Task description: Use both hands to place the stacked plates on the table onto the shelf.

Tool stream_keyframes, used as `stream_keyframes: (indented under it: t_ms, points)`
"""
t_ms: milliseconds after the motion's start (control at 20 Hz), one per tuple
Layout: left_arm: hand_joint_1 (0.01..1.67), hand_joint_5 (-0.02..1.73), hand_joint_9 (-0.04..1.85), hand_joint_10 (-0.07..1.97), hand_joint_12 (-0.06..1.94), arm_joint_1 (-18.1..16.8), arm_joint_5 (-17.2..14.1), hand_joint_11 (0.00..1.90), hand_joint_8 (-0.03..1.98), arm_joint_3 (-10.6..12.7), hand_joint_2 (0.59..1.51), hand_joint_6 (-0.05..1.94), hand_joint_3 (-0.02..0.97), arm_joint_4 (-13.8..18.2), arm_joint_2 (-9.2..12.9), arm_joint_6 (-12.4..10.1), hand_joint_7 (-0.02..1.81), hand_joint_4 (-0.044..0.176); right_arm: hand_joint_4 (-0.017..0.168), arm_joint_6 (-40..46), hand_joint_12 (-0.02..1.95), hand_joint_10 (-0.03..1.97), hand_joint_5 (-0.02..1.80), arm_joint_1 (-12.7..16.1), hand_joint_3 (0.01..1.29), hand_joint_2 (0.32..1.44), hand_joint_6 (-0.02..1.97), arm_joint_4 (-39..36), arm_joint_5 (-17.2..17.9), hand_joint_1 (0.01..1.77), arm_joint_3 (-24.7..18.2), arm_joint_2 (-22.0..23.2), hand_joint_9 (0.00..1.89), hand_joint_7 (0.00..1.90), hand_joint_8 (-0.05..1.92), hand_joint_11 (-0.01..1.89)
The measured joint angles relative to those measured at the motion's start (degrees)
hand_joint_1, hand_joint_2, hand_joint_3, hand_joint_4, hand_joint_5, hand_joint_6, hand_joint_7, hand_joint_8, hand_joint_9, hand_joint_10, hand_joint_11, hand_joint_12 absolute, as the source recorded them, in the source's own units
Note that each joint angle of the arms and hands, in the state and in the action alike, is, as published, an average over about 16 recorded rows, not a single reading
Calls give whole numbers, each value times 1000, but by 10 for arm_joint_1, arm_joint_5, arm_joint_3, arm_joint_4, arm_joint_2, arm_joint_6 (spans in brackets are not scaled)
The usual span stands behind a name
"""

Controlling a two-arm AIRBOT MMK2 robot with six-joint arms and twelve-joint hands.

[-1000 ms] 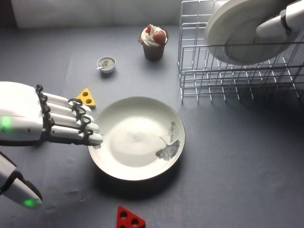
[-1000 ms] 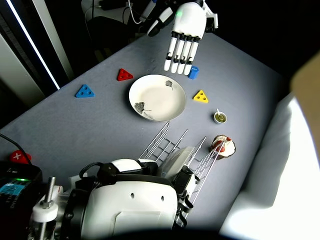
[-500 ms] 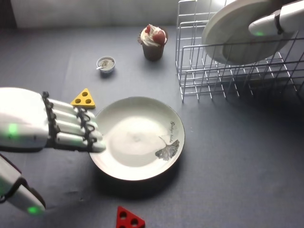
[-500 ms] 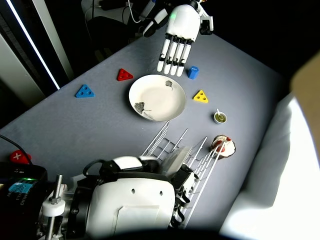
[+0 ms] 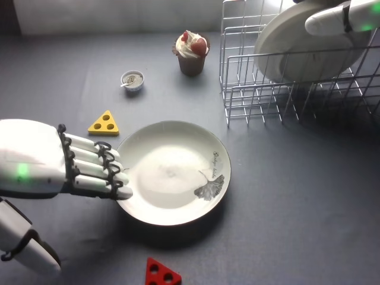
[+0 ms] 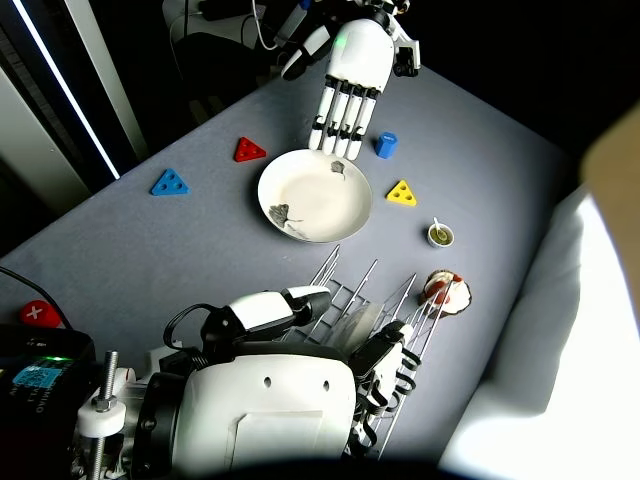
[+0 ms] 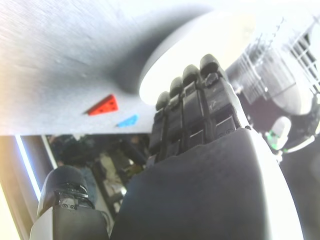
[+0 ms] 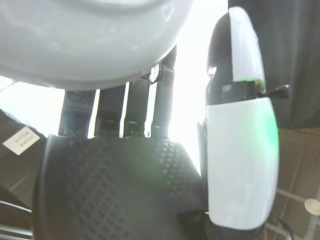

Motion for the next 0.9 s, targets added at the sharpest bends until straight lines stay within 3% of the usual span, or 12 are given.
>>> stream_keyframes:
  t_ms: [500, 900]
  points:
    - [85, 108, 156, 3, 16, 17, 19, 145, 9, -3, 974, 0, 15, -7, -14, 0, 144, -3, -4, -42, 143, 0, 712, 8, 15, 968, 7, -6, 78, 1096, -17, 3, 771, 713, 13, 883]
    - [83, 96, 148, 1, 3, 35, 29, 134, 8, -3, 978, -10, 16, -21, -25, 0, 142, -3, -4, -84, 104, 0, 646, 18, 15, 948, 6, -120, 161, 1033, -79, 11, 703, 654, 13, 791]
